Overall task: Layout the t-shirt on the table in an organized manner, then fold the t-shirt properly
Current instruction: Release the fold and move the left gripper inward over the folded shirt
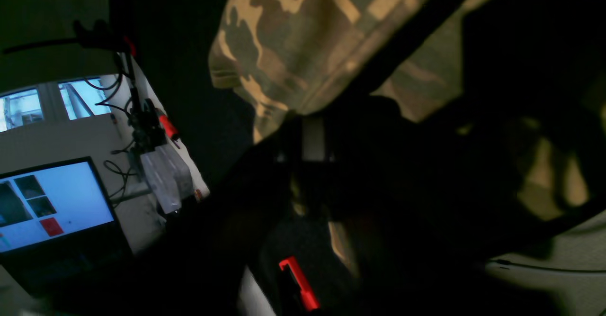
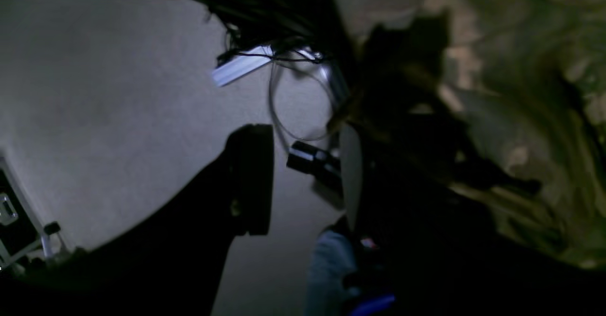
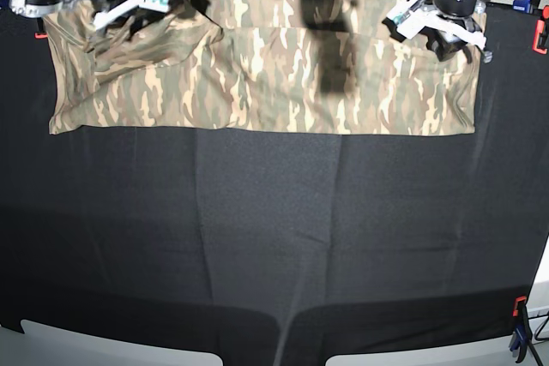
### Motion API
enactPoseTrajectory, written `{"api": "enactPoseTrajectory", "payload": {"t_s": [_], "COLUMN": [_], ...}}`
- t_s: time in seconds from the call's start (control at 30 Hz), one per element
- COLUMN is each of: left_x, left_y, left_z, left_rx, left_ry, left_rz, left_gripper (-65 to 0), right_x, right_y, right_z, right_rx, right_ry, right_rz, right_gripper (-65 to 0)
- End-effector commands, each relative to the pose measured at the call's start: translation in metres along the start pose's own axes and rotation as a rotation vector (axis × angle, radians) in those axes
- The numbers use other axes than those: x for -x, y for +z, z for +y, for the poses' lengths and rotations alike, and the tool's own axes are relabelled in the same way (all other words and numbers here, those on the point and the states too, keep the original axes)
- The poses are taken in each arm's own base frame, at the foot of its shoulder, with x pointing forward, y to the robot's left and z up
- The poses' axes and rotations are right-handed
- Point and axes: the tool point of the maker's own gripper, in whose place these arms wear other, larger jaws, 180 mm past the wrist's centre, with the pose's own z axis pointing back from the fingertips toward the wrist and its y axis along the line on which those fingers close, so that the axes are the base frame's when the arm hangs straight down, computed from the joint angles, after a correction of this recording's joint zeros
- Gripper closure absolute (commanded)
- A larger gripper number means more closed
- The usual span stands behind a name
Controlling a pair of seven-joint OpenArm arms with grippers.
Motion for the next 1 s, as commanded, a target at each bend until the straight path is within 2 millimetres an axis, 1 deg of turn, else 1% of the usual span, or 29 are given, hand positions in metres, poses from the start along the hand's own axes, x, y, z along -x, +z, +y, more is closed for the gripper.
{"api": "enactPoseTrajectory", "payload": {"t_s": [0.0,0.03,0.07,0.13,0.27,0.37,0.47,0.53,0.6,0.67,0.73,0.8,0.83,0.87,0.9,0.97], "left_x": [-0.002,-0.001,0.001,0.011,0.039,0.050,0.070,0.077,0.078,0.073,0.061,0.038,0.023,0.008,-0.003,-0.019], "left_y": [0.001,0.001,0.001,0.001,0.005,0.008,0.015,0.018,0.019,0.020,0.023,0.030,0.032,0.032,0.026,0.006], "left_z": [0.010,0.010,0.010,0.010,0.010,0.004,-0.001,0.004,0.021,0.045,0.077,0.109,0.119,0.123,0.120,0.101], "left_rx": [-0.033,-0.032,-0.032,-0.033,-0.031,0.000,0.028,-0.003,-0.098,-0.224,-0.400,-0.596,-0.654,-0.669,-0.630,-0.466], "left_ry": [-0.006,-0.006,-0.005,-0.005,-0.002,0.017,0.011,0.018,0.012,-0.005,-0.020,0.037,0.086,0.133,0.159,0.214], "left_rz": [-0.013,-0.009,0.002,0.059,0.216,0.282,0.395,0.440,0.446,0.426,0.370,0.226,0.126,0.025,-0.046,-0.121], "left_gripper": [-16.7,-20.1,-22.0,-22.3,-22.2,-22.2,-22.2,-22.2,-22.2,-22.2,-22.2,-22.2,-22.2,-22.2,-22.2,-21.9], "right_x": [-0.002,0.000,0.001,0.002,0.002,0.002,0.003,0.003,0.005,0.006,0.006,0.006,0.006,0.006,0.006,0.006], "right_y": [0.004,0.004,0.004,0.004,0.004,0.004,0.004,0.004,0.004,0.004,0.004,0.004,0.004,0.004,0.004,0.004], "right_z": [0.000,0.000,0.000,-0.002,-0.002,-0.002,-0.003,-0.005,-0.008,-0.009,-0.009,-0.009,-0.009,-0.009,-0.009,-0.009], "right_rx": [0.001,0.001,0.004,0.011,0.012,0.012,0.017,0.030,0.049,0.054,0.054,0.054,0.054,0.054,0.054,0.054], "right_ry": [0.019,0.020,0.021,0.023,0.023,0.023,0.025,0.029,0.035,0.037,0.037,0.037,0.037,0.037,0.037,0.037], "right_rz": [-0.002,0.007,0.014,0.021,0.022,0.021,0.025,0.029,0.037,0.042,0.042,0.042,0.042,0.042,0.042,0.043], "right_gripper": [-22.5,-22.5,-22.5,-22.5,-22.5,-22.5,-22.5,-22.5,-22.5,-22.5,-22.5,-22.5,-22.5,-22.5,-22.5,-22.5]}}
